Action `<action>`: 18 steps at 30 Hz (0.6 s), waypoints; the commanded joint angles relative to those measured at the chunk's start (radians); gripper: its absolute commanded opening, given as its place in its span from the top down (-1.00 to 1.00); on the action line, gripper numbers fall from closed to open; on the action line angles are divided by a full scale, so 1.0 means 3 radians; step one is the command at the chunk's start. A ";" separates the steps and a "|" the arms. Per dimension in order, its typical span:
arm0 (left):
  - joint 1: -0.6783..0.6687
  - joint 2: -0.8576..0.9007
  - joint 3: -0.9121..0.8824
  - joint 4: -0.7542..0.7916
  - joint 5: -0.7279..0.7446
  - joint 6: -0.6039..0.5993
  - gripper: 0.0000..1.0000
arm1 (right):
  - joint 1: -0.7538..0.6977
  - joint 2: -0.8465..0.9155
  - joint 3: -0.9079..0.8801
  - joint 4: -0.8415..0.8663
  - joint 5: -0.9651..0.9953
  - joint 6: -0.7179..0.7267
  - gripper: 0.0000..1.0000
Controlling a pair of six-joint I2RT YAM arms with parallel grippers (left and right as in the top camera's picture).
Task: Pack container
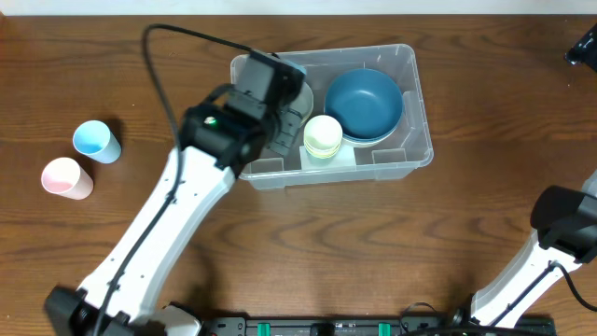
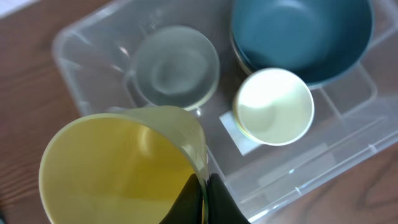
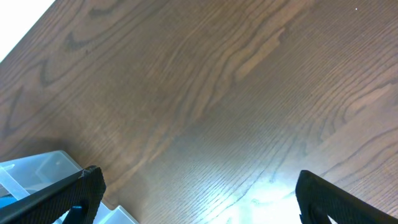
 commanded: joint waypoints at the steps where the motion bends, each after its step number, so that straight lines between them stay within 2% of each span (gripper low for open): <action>1: -0.0050 0.0209 -0.0029 -0.0051 -0.0003 -0.0039 0.88 | -0.0010 -0.0004 0.0019 -0.0010 0.0011 0.0045 -0.99; 11: -0.0057 0.0685 -0.0042 -0.0345 -0.0003 -0.0233 0.88 | -0.0010 -0.0004 0.0019 -0.0009 0.0011 0.0045 -0.98; 18: -0.0058 0.0815 -0.0053 -0.0341 0.0048 -0.0304 0.89 | -0.0010 -0.0004 0.0019 -0.0009 0.0013 0.0045 -0.99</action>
